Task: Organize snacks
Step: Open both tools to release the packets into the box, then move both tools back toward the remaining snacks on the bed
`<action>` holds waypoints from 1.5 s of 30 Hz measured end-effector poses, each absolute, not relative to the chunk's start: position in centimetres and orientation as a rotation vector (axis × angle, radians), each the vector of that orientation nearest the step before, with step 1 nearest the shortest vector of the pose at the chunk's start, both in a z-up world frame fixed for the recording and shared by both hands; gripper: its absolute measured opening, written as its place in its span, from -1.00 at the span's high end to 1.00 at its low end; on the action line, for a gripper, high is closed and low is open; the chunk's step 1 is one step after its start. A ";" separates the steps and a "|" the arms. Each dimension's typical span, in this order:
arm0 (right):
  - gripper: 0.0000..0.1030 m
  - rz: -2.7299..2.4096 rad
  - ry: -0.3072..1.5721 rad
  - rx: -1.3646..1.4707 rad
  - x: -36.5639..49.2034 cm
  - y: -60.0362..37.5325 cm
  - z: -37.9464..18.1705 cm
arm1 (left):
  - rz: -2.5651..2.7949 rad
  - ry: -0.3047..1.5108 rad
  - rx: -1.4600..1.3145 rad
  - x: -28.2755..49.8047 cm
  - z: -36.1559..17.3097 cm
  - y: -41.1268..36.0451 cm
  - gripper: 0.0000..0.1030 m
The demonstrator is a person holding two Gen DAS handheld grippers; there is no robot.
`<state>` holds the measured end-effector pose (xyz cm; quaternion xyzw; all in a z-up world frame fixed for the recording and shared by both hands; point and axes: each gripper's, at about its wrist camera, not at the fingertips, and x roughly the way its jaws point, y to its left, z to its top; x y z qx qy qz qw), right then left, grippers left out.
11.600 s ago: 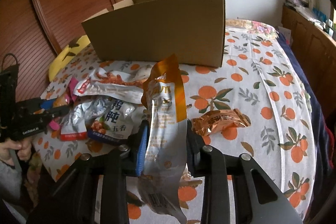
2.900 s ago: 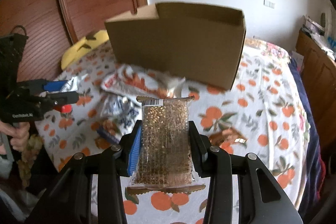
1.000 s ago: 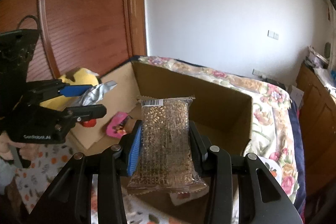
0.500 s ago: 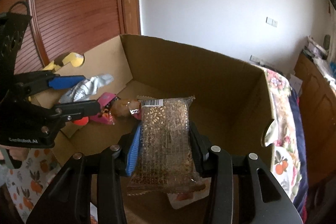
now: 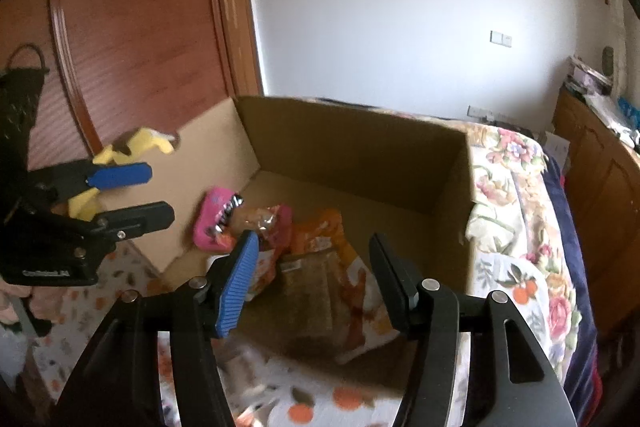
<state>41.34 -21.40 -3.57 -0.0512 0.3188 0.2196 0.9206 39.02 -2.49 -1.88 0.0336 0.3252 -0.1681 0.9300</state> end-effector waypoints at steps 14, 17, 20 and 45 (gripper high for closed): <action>-0.31 0.389 0.648 -0.047 31.1 -25.3 -3.6 | -0.359 0.675 0.036 30.5 -2.3 -1.5 -0.37; -0.32 0.372 0.672 -0.034 29.7 -25.9 -5.3 | -0.360 0.680 0.034 28.9 -3.5 -1.4 -0.37; -0.32 0.352 0.683 -0.016 28.5 -26.7 -7.0 | -0.356 0.693 0.022 27.6 -4.7 -1.2 -0.37; -0.28 0.329 0.855 0.091 27.0 -28.8 -14.0 | -0.366 0.711 0.103 26.0 -8.5 -3.7 -0.37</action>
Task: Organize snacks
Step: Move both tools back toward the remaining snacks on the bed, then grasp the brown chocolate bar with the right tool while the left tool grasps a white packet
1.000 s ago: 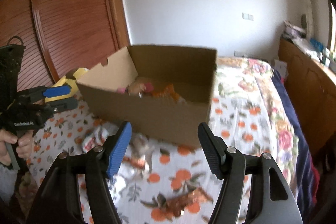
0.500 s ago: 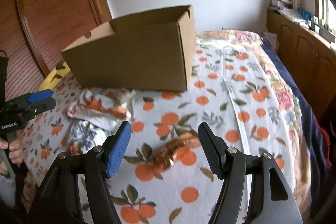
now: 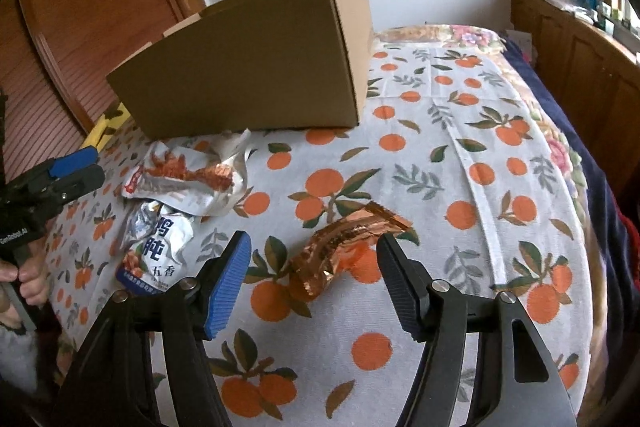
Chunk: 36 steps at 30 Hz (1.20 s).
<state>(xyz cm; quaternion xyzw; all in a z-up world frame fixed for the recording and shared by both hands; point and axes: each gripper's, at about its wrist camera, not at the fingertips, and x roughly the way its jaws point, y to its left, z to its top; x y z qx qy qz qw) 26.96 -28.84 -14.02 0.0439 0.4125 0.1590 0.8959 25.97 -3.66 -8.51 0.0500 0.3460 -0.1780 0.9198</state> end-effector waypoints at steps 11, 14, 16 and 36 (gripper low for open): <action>0.07 0.317 0.878 0.027 28.9 -28.2 -14.9 | -0.422 0.729 0.254 28.1 -8.7 -5.6 -0.37; 0.07 0.323 0.877 0.029 28.9 -28.3 -15.0 | -0.468 0.738 0.321 29.0 -8.7 -6.7 -0.37; 0.07 0.329 0.877 0.047 29.0 -28.4 -15.0 | -0.504 0.751 0.364 29.4 -8.8 -7.5 -0.37; 0.06 0.334 0.875 0.059 29.0 -28.5 -15.1 | -0.814 0.999 0.614 32.0 -11.5 -11.8 -0.42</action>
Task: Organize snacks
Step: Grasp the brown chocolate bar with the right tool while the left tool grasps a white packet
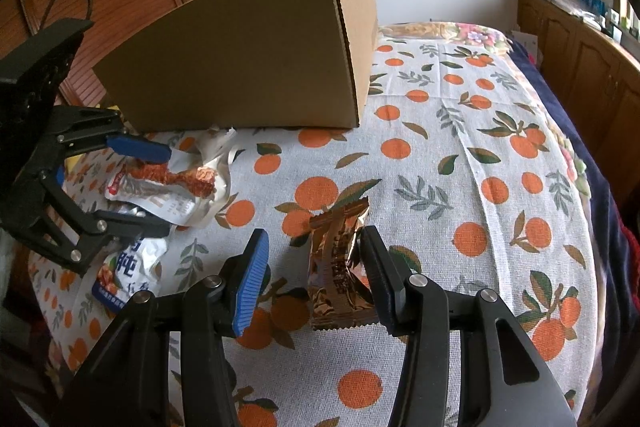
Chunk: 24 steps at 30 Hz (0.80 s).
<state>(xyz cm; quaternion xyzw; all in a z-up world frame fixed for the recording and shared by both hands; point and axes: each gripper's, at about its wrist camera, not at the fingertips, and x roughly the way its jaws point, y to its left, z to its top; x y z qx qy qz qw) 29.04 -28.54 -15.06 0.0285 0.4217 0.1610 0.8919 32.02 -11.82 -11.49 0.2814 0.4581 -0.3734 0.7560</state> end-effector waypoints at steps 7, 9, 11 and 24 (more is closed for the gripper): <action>0.06 0.334 0.875 0.059 29.0 -28.6 -15.0 | -0.804 0.997 0.651 32.1 -12.2 -13.4 -0.47; 0.06 0.334 0.874 0.059 29.1 -28.6 -15.1 | -0.790 0.988 0.661 32.3 -12.5 -14.1 -0.50; 0.06 0.335 0.875 0.060 29.1 -28.6 -15.0 | -0.784 1.001 0.639 32.7 -12.4 -14.0 -0.50; 0.06 0.335 0.874 0.060 29.0 -28.6 -15.1 | -0.727 0.927 0.535 32.6 -10.4 -12.2 0.78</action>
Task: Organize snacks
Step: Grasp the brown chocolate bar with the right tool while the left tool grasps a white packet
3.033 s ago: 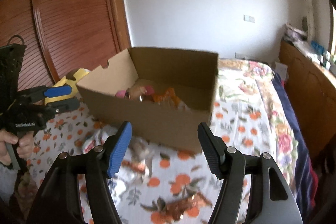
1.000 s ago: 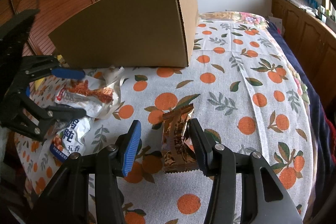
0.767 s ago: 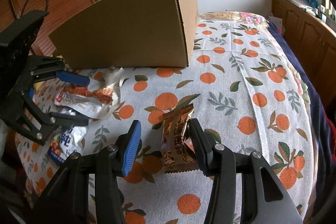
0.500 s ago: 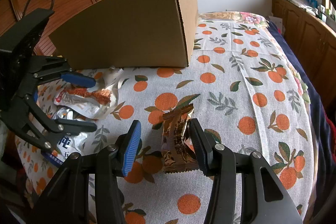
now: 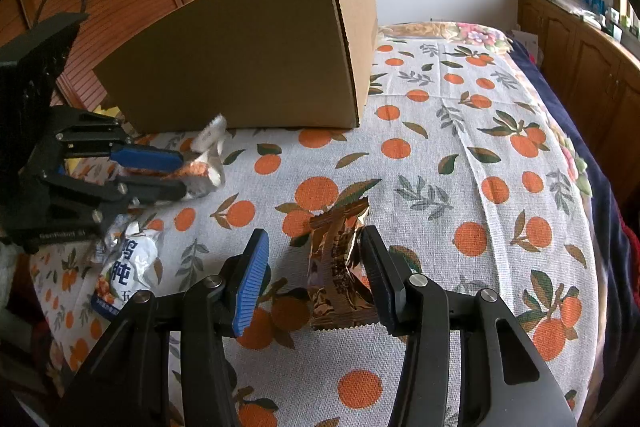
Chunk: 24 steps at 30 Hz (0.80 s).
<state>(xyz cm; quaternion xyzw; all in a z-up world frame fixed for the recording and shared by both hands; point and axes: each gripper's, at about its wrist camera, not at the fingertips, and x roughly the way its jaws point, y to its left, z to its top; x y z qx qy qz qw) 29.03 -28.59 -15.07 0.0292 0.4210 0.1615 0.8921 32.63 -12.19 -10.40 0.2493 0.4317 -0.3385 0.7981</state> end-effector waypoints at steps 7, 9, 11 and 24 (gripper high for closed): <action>0.06 0.336 0.874 0.061 29.0 -28.7 -15.0 | -0.730 0.908 0.580 31.5 -10.3 -12.6 1.00; 0.06 0.336 0.873 0.062 29.0 -28.6 -15.0 | -0.733 0.915 0.585 31.3 -10.8 -12.7 1.00; 0.06 0.336 0.873 0.062 29.0 -28.6 -15.0 | -0.731 0.912 0.593 31.2 -11.0 -12.8 1.00; 0.57 0.337 0.880 0.100 29.4 -29.1 -15.3 | -0.657 0.802 0.510 30.7 -7.1 -10.8 1.00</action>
